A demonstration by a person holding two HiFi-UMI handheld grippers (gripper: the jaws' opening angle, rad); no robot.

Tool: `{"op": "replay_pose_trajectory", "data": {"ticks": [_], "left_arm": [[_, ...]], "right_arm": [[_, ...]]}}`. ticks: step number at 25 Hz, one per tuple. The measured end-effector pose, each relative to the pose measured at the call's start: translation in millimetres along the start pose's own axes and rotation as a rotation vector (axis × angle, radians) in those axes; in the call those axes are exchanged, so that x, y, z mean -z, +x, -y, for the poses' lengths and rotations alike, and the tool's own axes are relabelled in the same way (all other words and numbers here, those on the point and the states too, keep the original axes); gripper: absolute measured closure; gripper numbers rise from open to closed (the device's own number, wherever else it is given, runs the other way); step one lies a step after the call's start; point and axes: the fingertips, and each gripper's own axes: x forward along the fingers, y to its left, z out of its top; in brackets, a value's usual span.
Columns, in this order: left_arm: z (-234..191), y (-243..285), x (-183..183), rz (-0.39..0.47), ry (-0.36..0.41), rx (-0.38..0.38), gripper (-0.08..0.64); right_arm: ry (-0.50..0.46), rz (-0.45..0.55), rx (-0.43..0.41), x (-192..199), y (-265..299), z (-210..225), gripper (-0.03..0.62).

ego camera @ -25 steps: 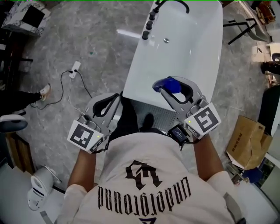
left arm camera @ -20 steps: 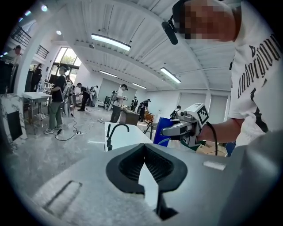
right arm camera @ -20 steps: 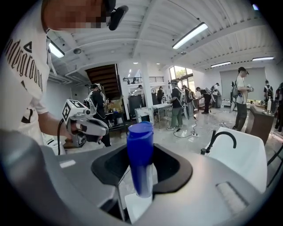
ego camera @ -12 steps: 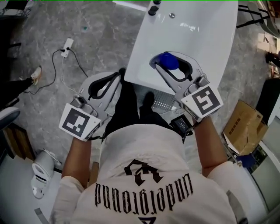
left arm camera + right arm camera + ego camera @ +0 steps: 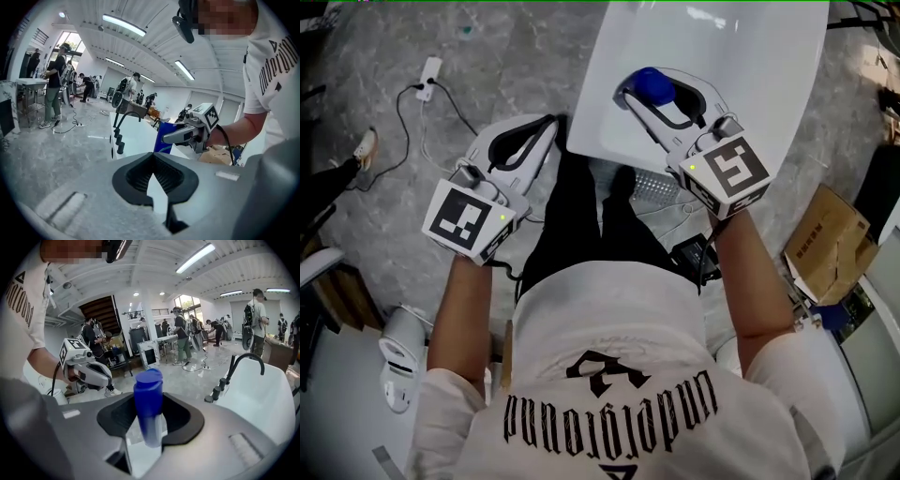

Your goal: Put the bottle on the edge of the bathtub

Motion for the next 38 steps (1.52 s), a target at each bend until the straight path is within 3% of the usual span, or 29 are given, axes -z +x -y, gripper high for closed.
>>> {"op": "replay_pose_trajectory", "data": {"ticks": [7,18,27,32,38], "left_arm": [[-24.4,32.5,45.3,-0.058,-0.011,0.011,0.552],[-36.4,72.0,60.9,-0.065,-0.098,0.002,0.552],[-44.8,79.1,66.5,-0.066,-0.136,-0.022,0.552],[-19.4,83.6,74.6,-0.062,-0.135,-0.032,0.552],[-41.8,78.1,76.8,-0.065,-0.156,-0.024,0.552]], "right_arm": [[-0.026,-0.068,-0.001,60.8,52.7,21.9,0.436],[-0.031,-0.197,0.021,116.2,90.7,40.1,0.436],[-0.099,-0.270,0.028,135.6,104.7,40.5,0.436],[-0.132,-0.296,0.032,158.9,91.7,36.8,0.435],[-0.140,-0.294,0.030,156.3,110.7,34.8,0.434]]}}
